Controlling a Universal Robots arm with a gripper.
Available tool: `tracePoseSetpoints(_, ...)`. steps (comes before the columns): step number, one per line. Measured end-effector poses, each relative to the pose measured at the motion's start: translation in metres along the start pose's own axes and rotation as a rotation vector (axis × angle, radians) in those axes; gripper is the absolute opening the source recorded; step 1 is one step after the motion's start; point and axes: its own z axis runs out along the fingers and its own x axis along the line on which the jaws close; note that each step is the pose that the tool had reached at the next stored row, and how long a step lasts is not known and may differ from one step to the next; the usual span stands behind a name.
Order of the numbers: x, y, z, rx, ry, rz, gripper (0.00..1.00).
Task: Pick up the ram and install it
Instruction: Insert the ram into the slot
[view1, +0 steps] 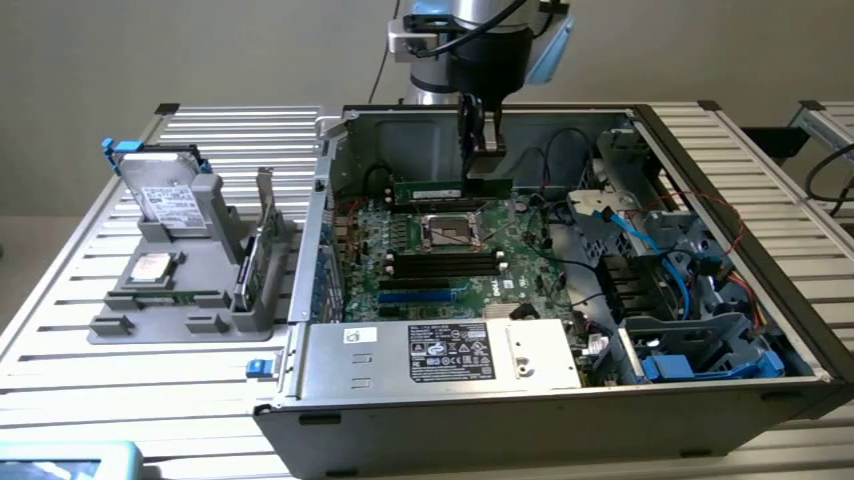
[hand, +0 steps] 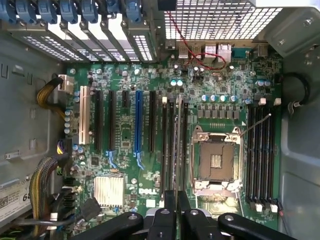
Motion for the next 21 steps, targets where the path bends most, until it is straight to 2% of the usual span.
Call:
tracePoseSetpoints(6,0.004,-0.0002,0.0111,-0.0046,-0.0004,-0.001,0.14)
tracePoseSetpoints(11,0.007,-0.0016,0.0185,-0.0155,-0.0016,-0.002,0.14)
tracePoseSetpoints(13,0.009,-0.0027,0.0205,-0.0210,-0.0062,-0.002,0.14)
tracePoseSetpoints(14,0.011,-0.0030,0.0214,-0.0222,-0.0066,-0.003,0.14)
tracePoseSetpoints(21,0.012,-0.0032,0.0336,-0.0266,-0.0076,-0.003,0.14)
